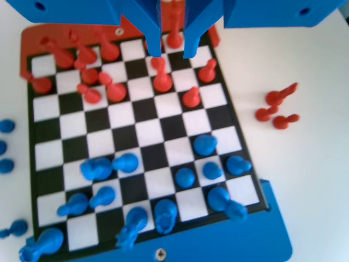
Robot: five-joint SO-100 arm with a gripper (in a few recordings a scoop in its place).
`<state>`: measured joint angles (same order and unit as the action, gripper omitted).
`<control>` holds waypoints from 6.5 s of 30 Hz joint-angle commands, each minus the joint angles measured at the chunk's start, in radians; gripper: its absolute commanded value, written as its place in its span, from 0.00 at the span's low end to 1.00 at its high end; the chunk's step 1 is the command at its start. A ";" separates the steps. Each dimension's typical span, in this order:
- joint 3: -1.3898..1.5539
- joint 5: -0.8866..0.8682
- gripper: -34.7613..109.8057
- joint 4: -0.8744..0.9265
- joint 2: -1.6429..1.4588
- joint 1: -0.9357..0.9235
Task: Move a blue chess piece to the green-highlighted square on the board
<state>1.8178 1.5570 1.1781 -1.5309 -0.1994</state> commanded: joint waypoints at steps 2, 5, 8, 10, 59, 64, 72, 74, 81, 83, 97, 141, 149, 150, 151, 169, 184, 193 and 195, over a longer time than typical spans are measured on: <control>0.064 -0.009 0.30 -0.031 -0.141 0.055; 0.101 -0.017 0.30 -0.049 -0.166 0.084; 0.130 -0.026 0.30 -0.063 -0.189 0.107; 0.147 -0.031 0.30 -0.071 -0.201 0.123; 0.267 -0.202 0.30 -0.204 -0.038 0.364; 0.258 -0.212 0.30 -0.199 -0.034 0.390; 0.298 -0.202 0.30 -0.202 -0.038 0.405; 0.305 -0.196 0.30 -0.204 -0.041 0.399; 0.324 -0.178 0.30 -0.209 -0.044 0.388; 0.325 -0.178 0.30 -0.209 -0.043 0.390; 0.342 -0.172 0.30 -0.216 -0.041 0.390; 0.359 -0.175 0.30 -0.298 0.057 0.402; 0.367 -0.169 0.30 -0.298 0.060 0.399; 0.367 -0.167 0.30 -0.298 0.063 0.399; 0.368 -0.167 0.30 -0.299 0.064 0.399; 0.339 -0.161 0.28 -0.293 0.075 0.390; 0.327 -0.158 0.25 -0.301 0.074 0.387; 0.210 -0.169 0.25 -0.198 0.023 0.345; 0.183 -0.169 0.25 -0.175 0.014 0.331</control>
<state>2.0785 1.3806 0.9541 -1.4343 0.1411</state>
